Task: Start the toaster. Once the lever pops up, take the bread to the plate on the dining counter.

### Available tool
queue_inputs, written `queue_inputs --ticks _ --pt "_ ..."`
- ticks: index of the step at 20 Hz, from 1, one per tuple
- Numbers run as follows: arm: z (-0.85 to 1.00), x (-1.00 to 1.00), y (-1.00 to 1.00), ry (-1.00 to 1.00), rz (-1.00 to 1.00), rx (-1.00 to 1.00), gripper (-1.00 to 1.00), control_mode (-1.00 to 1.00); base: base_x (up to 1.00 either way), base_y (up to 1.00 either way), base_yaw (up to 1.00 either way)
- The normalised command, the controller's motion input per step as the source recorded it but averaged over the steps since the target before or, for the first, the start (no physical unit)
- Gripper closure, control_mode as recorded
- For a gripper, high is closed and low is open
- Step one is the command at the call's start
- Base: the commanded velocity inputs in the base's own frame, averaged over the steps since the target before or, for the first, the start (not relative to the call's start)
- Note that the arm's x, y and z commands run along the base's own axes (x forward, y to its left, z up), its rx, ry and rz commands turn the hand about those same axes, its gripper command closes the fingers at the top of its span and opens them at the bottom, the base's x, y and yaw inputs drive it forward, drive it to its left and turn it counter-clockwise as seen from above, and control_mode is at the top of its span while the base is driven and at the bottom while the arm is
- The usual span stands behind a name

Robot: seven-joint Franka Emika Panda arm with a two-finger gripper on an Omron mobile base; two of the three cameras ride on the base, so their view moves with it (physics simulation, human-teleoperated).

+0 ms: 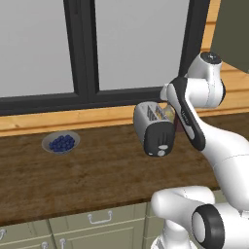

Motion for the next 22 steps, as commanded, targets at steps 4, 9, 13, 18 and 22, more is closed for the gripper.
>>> queue_inputs --ticks 4,9,13,18,22 --pt "0.0 0.0 0.0 0.0 0.0 0.0 -1.0 -1.0 0.0 0.0 0.0" --pt "0.0 0.0 0.0 0.0 0.0 0.0 -1.0 -1.0 0.0 0.0 0.0" --pt "0.0 0.0 0.0 0.0 0.0 0.0 -1.0 -1.0 0.0 0.0 0.0" --pt "0.0 0.0 0.0 0.0 0.0 0.0 -1.0 -1.0 0.0 0.0 0.0" --pt "0.0 0.0 0.0 0.0 0.0 0.0 -1.0 -1.0 0.0 0.0 0.0"
